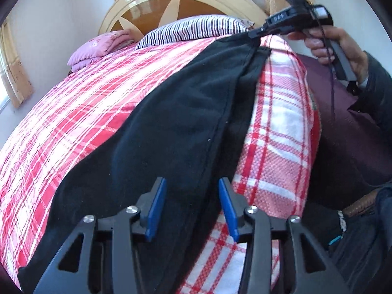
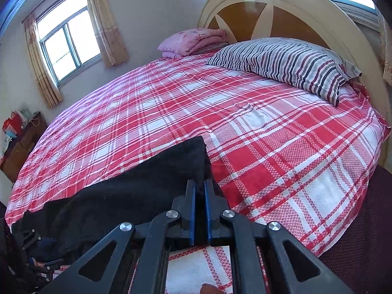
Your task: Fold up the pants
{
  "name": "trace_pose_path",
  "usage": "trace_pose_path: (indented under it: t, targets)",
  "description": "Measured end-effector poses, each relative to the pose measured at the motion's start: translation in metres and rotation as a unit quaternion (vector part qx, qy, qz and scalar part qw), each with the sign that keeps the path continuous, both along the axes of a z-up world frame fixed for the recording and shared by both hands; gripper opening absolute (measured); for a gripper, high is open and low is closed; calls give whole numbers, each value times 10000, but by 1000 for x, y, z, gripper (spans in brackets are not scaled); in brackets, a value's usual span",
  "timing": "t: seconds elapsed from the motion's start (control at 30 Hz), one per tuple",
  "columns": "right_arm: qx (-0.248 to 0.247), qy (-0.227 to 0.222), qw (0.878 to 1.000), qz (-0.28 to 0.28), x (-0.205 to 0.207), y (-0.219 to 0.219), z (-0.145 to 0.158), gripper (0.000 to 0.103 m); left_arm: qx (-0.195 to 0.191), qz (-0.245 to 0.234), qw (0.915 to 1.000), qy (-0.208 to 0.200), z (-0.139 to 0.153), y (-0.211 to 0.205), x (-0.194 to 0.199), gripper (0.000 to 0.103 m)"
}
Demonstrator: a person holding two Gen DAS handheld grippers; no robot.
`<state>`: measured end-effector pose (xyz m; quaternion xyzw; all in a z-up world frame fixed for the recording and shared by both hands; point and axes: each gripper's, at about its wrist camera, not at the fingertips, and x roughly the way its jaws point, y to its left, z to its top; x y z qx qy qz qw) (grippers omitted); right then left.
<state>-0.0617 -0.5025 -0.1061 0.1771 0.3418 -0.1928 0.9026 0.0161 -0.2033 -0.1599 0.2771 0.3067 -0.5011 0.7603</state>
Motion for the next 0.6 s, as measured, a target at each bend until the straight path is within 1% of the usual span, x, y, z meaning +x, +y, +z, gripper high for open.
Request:
trace_pose_path:
  t: [0.1,0.13,0.17,0.2,0.3,0.37,0.47,0.6]
  targets:
    - [-8,14,10000,4,1,1,-2,6,17,-15,10000,-6,0,-2,1,48]
    - [-13,22,10000,8,1,2,-2,6,-9,2,10000,79,1,-1,3,41]
    - [-24,24,10000,4,1,2,-3,6,-34,7,9998,190,2,0,5,19]
    - [-43,14,10000,-4,1,2,-2,6,-27,18,9996,297,2,1,7,11]
    - [-133,-78,9999,-35,-3,3,4,6,-181,131,9990,392,11,9,11,5]
    - [-145,-181,9997,-30,-7,3,11,6,-358,112,9982,479,21,16,12,5]
    - [-203,-158,9997,-29,-9,3,16,6,-589,99,9964,595,34,27,11,5]
    - [-198,-23,9998,-83,-11,-3,17,6,-621,37,9952,754,31,30,5,5]
